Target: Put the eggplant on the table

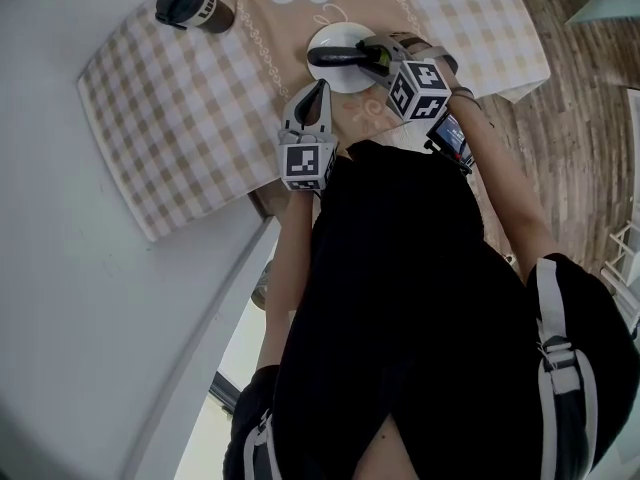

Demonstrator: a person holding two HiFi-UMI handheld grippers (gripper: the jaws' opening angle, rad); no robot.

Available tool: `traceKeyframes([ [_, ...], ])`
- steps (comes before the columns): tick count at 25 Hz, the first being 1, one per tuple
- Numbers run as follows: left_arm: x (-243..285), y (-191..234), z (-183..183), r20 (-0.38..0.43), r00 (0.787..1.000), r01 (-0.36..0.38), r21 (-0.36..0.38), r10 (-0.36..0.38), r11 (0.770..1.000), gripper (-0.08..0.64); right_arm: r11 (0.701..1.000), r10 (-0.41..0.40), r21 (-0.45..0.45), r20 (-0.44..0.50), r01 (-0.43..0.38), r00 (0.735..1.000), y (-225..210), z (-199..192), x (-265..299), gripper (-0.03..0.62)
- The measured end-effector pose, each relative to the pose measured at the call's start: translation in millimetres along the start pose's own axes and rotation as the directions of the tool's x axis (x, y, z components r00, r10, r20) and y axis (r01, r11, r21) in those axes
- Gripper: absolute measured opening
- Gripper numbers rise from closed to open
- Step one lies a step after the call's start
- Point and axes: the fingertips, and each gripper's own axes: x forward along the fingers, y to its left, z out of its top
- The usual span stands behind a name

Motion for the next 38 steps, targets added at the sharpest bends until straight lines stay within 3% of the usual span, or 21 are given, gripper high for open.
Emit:
traceKeyframes([
  [9,-1.0,-0.7,4.3,0.029,1.000,0.007,0.011,-0.007,1.000,0.014,0.999,0.019,0.042,0.005,-0.019,1.000,-1.1,-0.7,2.1,0.158],
  [14,-1.0,-1.6,4.2,0.025,1.000,0.007,0.012,-0.008,1.000,0.014,0.993,0.039,0.112,0.020,-0.041,0.999,-1.3,-3.1,1.7,0.158],
  [38,0.1,0.0,2.6,0.008,1.000,0.002,0.003,-0.002,1.000,0.014,0.975,0.056,0.210,0.056,-0.067,0.997,-0.6,-4.4,0.1,0.162],
])
